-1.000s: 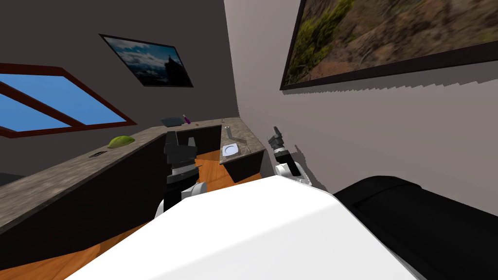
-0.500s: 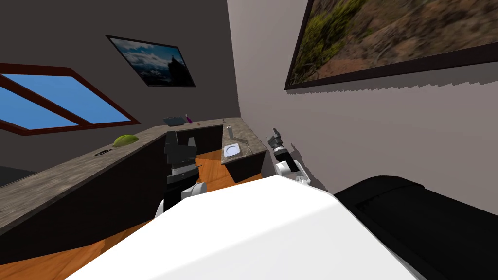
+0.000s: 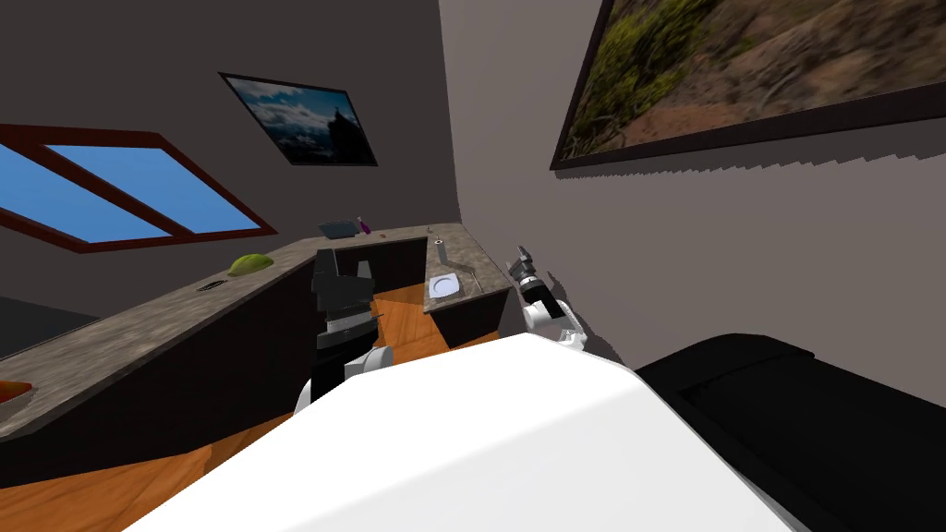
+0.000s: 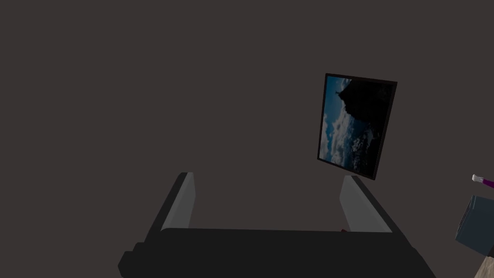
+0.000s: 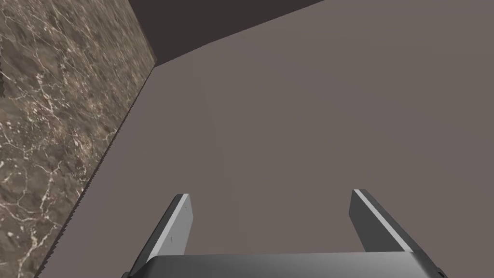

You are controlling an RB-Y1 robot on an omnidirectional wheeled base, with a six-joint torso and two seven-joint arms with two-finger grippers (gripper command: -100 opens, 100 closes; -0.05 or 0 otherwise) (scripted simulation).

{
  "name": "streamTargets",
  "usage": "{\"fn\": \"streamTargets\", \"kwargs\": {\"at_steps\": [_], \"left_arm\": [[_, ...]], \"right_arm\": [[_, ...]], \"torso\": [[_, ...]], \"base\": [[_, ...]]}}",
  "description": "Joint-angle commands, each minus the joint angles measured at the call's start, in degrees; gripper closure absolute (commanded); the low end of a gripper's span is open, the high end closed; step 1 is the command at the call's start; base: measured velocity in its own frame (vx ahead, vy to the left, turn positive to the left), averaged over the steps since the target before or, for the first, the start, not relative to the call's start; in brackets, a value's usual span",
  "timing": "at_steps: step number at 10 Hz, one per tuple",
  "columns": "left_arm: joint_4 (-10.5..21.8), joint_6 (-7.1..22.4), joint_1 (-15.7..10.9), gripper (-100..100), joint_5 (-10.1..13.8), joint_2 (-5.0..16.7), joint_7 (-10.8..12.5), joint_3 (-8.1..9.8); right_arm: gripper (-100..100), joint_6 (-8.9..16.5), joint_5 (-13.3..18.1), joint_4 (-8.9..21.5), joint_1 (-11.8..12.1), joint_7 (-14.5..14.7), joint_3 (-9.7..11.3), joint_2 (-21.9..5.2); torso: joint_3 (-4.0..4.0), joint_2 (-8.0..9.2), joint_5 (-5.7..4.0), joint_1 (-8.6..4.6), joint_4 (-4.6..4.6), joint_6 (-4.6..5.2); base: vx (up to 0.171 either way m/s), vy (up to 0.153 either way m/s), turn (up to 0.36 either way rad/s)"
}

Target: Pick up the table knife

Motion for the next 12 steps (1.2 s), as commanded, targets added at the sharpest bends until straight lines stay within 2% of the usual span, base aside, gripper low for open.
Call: {"fn": "streamTargets", "kwargs": {"at_steps": [1,2,3,4,5,6,7,8,9,10,11,12], "left_arm": [[0.00,0.00,0.00,0,0.00,0.00,0.00,0.00],[0.00,0.00,0.00,0,0.00,0.00,0.00,0.00],[0.00,0.00,0.00,0,0.00,0.00,0.00,0.00],[0.00,0.00,0.00,0,0.00,0.00,0.00,0.00],[0.00,0.00,0.00,0,0.00,0.00,0.00,0.00],[0.00,0.00,0.00,0,0.00,0.00,0.00,0.00],[0.00,0.00,0.00,0,0.00,0.00,0.00,0.00],[0.00,0.00,0.00,0,0.00,0.00,0.00,0.00],[0.00,0.00,0.00,0,0.00,0.00,0.00,0.00],[0.00,0.00,0.00,0,0.00,0.00,0.00,0.00],[0.00,0.00,0.00,0,0.00,0.00,0.00,0.00],[0.00,0.00,0.00,0,0.00,0.00,0.00,0.00]], "right_arm": [[-100,2.40,-0.24,1.13,-1.08,-2.24,-0.49,-0.20],[-100,4.32,-0.53,2.08,-2.17,-4.15,-1.05,-0.32],[-100,5.01,-0.53,2.08,-2.17,-4.65,-1.05,-0.32],[-100,6.79,-0.82,3.08,-3.30,-6.82,-1.61,-0.42],[-100,7.66,-0.82,3.08,-3.30,-7.10,-1.61,-0.42],[-100,9.43,-1.12,4.13,-4.44,-9.42,-2.18,-0.50],[-100,10.34,-1.12,4.13,-4.44,-9.57,-2.18,-0.50],[-100,12.12,-1.43,5.22,-5.60,-12.06,-2.74,-0.58],[-100,13.05,-1.43,5.22,-5.60,-12.06,-2.74,-0.58],[-100,15.03,-1.73,6.34,-6.78,-14.55,-3.30,-0.64],[-100,15.77,-1.73,6.34,-6.78,-14.55,-3.30,-0.64],[-100,17.72,-2.05,7.49,-7.96,-16.98,-3.85,-0.67]], "torso": [[0.00,0.00,0.00,0.00,0.00,0.00],[0.00,0.01,-0.01,-0.04,0.00,0.02],[0.00,0.01,-0.01,-0.06,0.00,0.00],[0.02,0.05,-0.01,-0.07,0.01,0.02],[0.02,0.04,-0.01,-0.05,0.01,0.01],[0.03,0.05,-0.01,-0.05,0.01,0.02],[0.02,0.05,-0.01,-0.03,0.01,0.01],[0.03,0.06,-0.01,-0.04,0.01,0.02],[0.03,0.05,-0.01,-0.04,0.01,0.01],[0.03,0.06,-0.01,-0.06,0.01,0.02],[0.02,0.03,-0.01,-0.02,0.00,0.01],[0.02,0.04,0.00,-0.02,0.01,0.02]], "base": [[0.031,0.019,0.015],[0.030,0.016,0.037],[0.022,0.013,0.028],[0.026,0.021,0.050],[0.022,0.019,0.023],[0.024,0.026,0.046],[0.020,0.021,0.025],[0.023,0.022,0.057],[0.023,0.014,0.030],[0.029,0.025,0.052],[0.026,0.025,0.026],[0.028,0.028,0.054]]}}
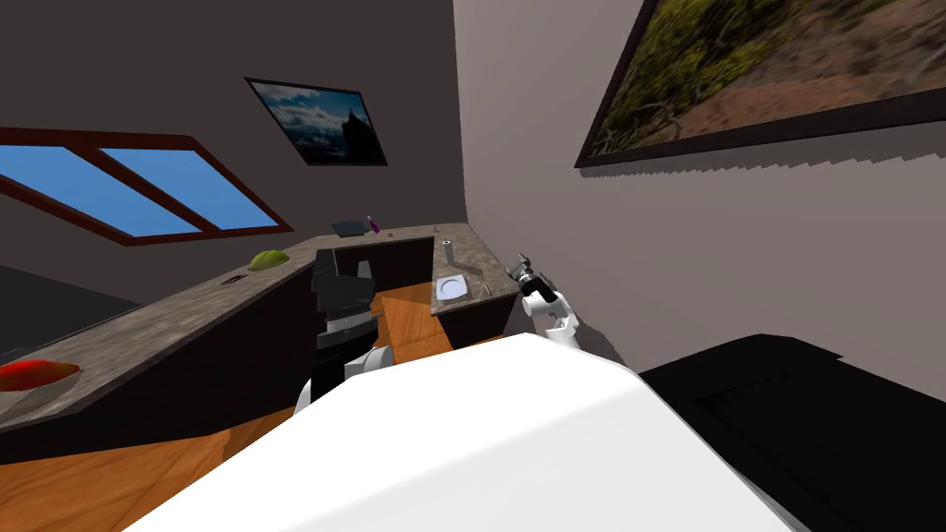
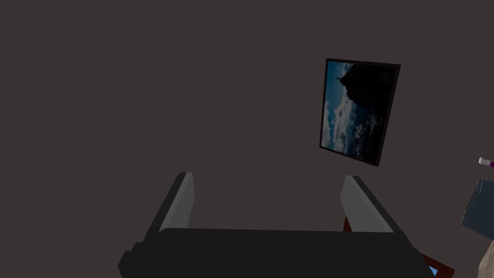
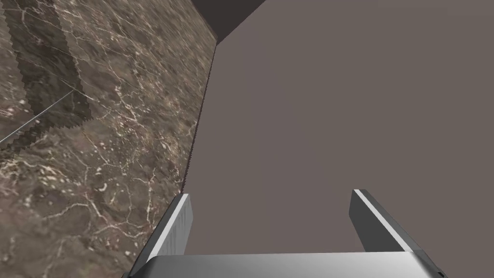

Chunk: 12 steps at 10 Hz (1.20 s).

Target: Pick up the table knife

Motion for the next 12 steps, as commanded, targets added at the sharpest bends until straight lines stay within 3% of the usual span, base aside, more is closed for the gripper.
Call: {"fn": "streamTargets", "kwargs": {"at_steps": [1,2,3,4,5,6,7,8,9,12], "left_arm": [[0.00,0.00,0.00,0,0.00,0.00,0.00,0.00],[0.00,0.00,0.00,0,0.00,0.00,0.00,0.00],[0.00,0.00,0.00,0,0.00,0.00,0.00,0.00],[0.00,0.00,0.00,0,0.00,0.00,0.00,0.00],[0.00,0.00,0.00,0,0.00,0.00,0.00,0.00],[0.00,0.00,0.00,0,0.00,0.00,0.00,0.00],[0.00,0.00,0.00,0,0.00,0.00,0.00,0.00],[0.00,0.00,0.00,0,0.00,0.00,0.00,0.00],[0.00,0.00,0.00,0,0.00,0.00,0.00,0.00],[0.00,0.00,0.00,0,0.00,0.00,0.00,0.00]], "right_arm": [[-100,2.05,-0.02,0.56,-0.57,-1.43,-0.21,0.16],[-100,4.04,-0.33,1.74,-1.75,-3.89,-0.76,0.16],[-100,4.76,-0.33,1.74,-1.75,-3.90,-0.76,0.16],[-100,6.67,-0.64,2.94,-2.92,-6.34,-1.30,0.20],[-100,7.44,-0.64,2.94,-2.92,-6.34,-1.30,0.20],[-100,9.56,-0.95,4.15,-4.08,-8.74,-1.83,0.28],[-100,10.09,-0.95,4.15,-4.08,-8.74,-1.83,0.28],[-100,12.34,-1.25,5.37,-5.21,-11.10,-2.35,0.41],[-100,12.69,-1.25,5.37,-5.21,-11.10,-2.35,0.41],[-100,17.42,-1.82,7.76,-7.39,-15.61,-3.36,0.87]], "torso": [[0.00,0.00,0.00,0.00,0.00,0.00],[0.01,0.02,0.00,-0.02,0.00,0.01],[0.01,0.02,0.00,0.00,0.00,0.01],[0.01,0.03,0.00,-0.02,0.00,0.01],[0.00,0.01,0.00,0.00,0.00,0.00],[0.01,0.02,0.00,-0.02,0.00,0.02],[0.01,0.02,0.00,0.00,0.00,0.00],[0.02,0.03,0.00,-0.02,0.00,0.02],[0.01,0.03,0.00,-0.01,0.00,0.01],[0.01,0.03,0.00,-0.03,0.00,0.02]], "base": [[0.025,0.020,0.025],[0.027,0.027,0.048],[0.023,0.021,0.027],[0.029,0.025,0.070],[0.024,0.021,0.024],[0.022,0.029,0.045],[0.023,0.021,0.024],[0.023,0.025,0.040],[0.022,0.020,0.031],[0.027,0.021,0.045]]}}
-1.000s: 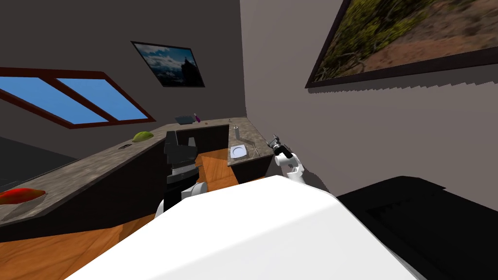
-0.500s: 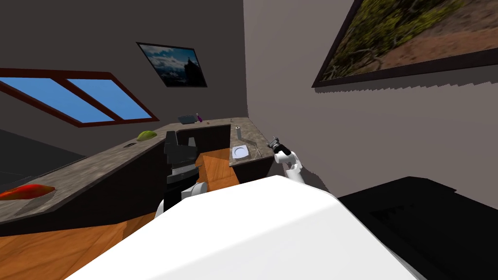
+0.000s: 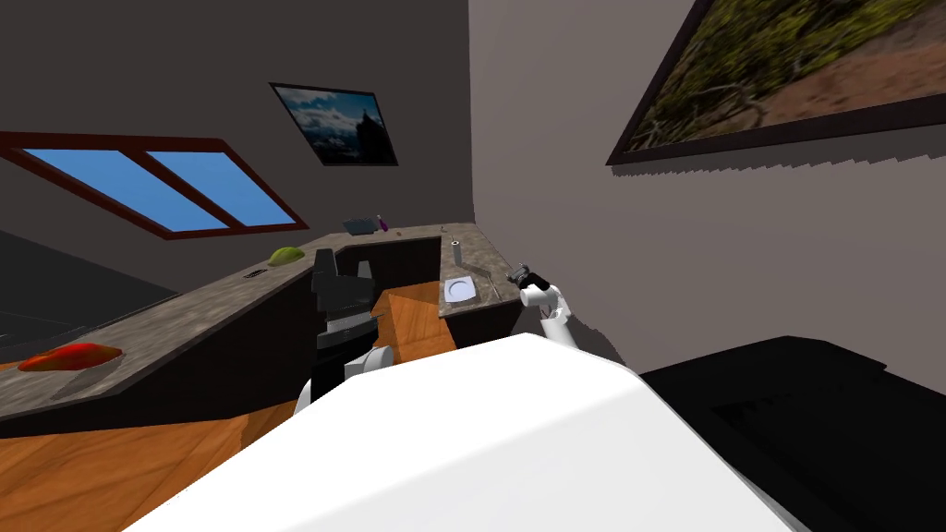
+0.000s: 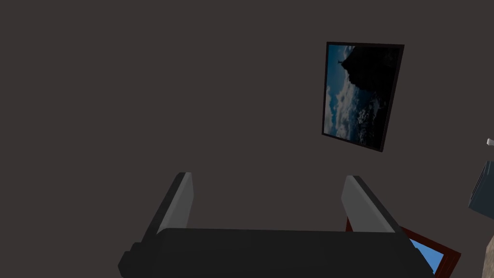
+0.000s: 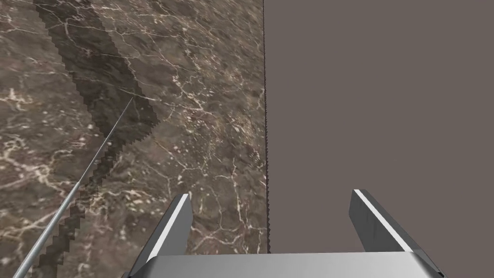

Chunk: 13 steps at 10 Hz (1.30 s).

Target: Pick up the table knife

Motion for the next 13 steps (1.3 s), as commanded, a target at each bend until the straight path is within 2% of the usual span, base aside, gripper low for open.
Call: {"fn": "streamTargets", "kwargs": {"at_steps": [1,2,3,4,6,7,10,13], "left_arm": [[0.00,0.00,0.00,0,0.00,0.00,0.00,0.00],[0.00,0.00,0.00,0,0.00,0.00,0.00,0.00],[0.00,0.00,0.00,0,0.00,0.00,0.00,0.00],[0.00,0.00,0.00,0,0.00,0.00,0.00,0.00],[0.00,0.00,0.00,0,0.00,0.00,0.00,0.00],[0.00,0.00,0.00,0,0.00,0.00,0.00,0.00],[0.00,0.00,0.00,0,0.00,0.00,0.00,0.00],[0.00,0.00,0.00,0,0.00,0.00,0.00,0.00]], "right_arm": [[-100,1.68,0.04,0.52,-0.56,-1.29,-0.19,0.30],[-100,4.02,-0.23,1.68,-1.59,-3.43,-0.67,0.64],[-100,5.41,-0.48,2.80,-2.58,-5.05,-1.15,1.05],[-100,6.33,-0.48,2.80,-2.58,-5.48,-1.15,1.05],[-100,10.04,-0.93,4.93,-4.37,-9.12,-2.05,2.10],[-100,10.56,-0.93,4.93,-4.37,-9.27,-2.05,2.10],[-100,15.61,-1.46,7.76,-6.51,-14.08,-3.25,4.43],[-100,20.03,-1.79,9.95,-7.88,-17.61,-4.20,7.87]], "torso": [[0.00,0.00,0.00,0.00,0.00,0.00],[0.01,0.02,0.00,-0.01,0.00,0.01],[0.01,0.02,0.00,0.00,0.00,0.00],[-0.01,-0.02,0.01,0.03,0.00,0.00],[0.00,0.00,-0.01,-0.03,0.00,0.01],[-0.01,-0.01,0.00,-0.02,0.00,0.01],[0.00,0.00,-0.01,-0.04,0.00,0.01],[-0.01,-0.01,-0.01,-0.05,-0.01,0.01]], "base": [[0.022,0.019,0.022],[0.022,0.022,0.035],[0.033,0.030,0.068],[0.030,0.019,0.027],[0.030,0.014,0.048],[0.025,0.013,0.019],[0.029,0.011,0.040],[0.030,0.005,0.029]]}}
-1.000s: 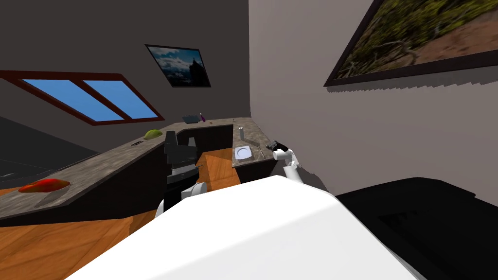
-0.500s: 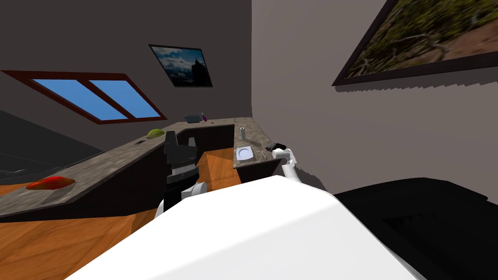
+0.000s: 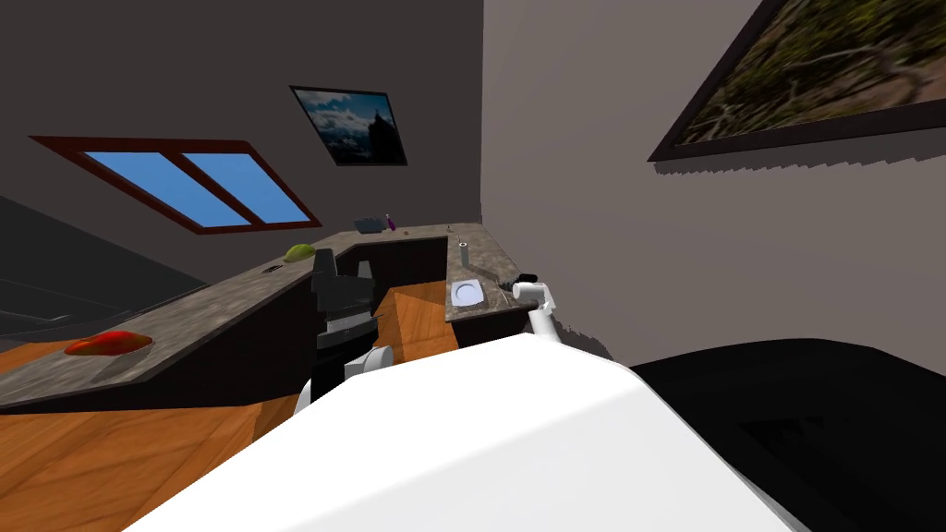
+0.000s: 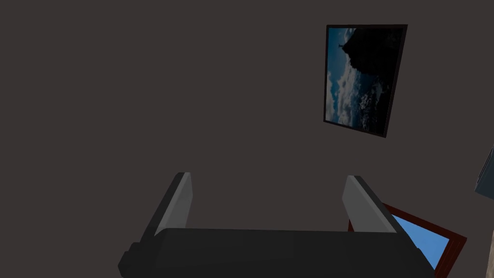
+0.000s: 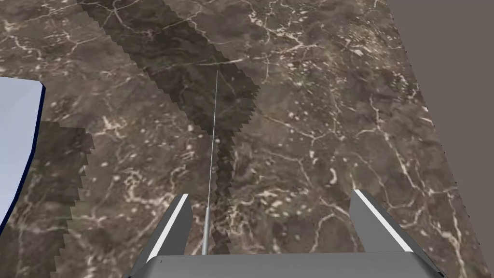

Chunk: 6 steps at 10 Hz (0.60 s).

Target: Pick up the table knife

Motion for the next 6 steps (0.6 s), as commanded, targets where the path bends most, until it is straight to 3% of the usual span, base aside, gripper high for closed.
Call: {"fn": "streamTargets", "kwargs": {"at_steps": [1,3,5,6], "left_arm": [[0.00,0.00,0.00,0,0.00,0.00,0.00,0.00],[0.00,0.00,0.00,0,0.00,0.00,0.00,0.00],[0.00,0.00,0.00,0,0.00,0.00,0.00,0.00],[0.00,0.00,0.00,0,0.00,0.00,0.00,0.00]], "right_arm": [[-100,1.87,0.25,0.92,-0.38,-1.71,-0.26,2.44],[-100,3.17,0.21,1.69,-0.60,-2.79,-0.62,4.98],[-100,2.82,0.23,1.50,-0.03,-2.69,-0.47,5.37],[0,2.93,0.27,1.43,0.03,-2.77,-0.44,5.51]], "torso": [[0.00,0.00,0.00,0.00,0.00,0.00],[0.02,0.03,-0.01,-0.04,0.01,0.00],[0.05,0.08,-0.01,-0.05,0.02,0.01],[0.06,0.10,-0.01,-0.04,0.03,0.01]], "base": [[0.019,-0.007,0.010],[0.015,-0.013,0.010],[0.005,-0.010,0.001],[0.000,0.000,0.000]]}}
